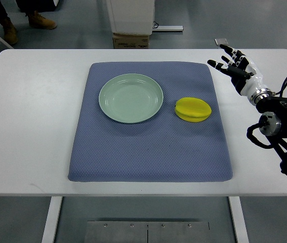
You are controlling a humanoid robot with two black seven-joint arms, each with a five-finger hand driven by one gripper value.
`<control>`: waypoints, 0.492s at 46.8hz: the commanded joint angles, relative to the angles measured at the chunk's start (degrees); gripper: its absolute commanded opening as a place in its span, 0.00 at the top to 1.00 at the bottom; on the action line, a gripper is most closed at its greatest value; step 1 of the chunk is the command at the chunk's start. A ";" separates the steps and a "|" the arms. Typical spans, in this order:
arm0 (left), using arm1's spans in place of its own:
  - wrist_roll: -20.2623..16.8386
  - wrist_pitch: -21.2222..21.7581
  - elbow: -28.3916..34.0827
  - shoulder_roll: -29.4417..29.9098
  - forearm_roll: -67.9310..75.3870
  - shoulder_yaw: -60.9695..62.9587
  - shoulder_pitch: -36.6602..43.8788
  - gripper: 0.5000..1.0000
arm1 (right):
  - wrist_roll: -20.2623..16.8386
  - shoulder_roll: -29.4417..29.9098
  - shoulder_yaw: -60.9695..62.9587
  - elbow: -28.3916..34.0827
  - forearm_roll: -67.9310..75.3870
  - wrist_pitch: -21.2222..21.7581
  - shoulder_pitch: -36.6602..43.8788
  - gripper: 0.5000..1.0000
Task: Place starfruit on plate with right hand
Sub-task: 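Reach the right hand down over the yellow starfruit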
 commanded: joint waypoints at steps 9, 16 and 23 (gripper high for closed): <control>0.00 0.01 -0.09 0.00 -0.07 0.02 0.00 0.00 | 4.20 -3.05 -6.59 0.34 -2.02 4.26 0.17 0.00; 0.00 0.01 0.00 0.00 0.02 0.02 0.00 0.00 | 6.93 -3.93 -7.30 0.34 -9.40 5.84 -0.27 0.00; 0.00 0.01 0.00 0.00 0.02 0.02 0.00 0.00 | 9.65 -3.75 -10.11 0.61 -15.64 6.63 -0.18 0.00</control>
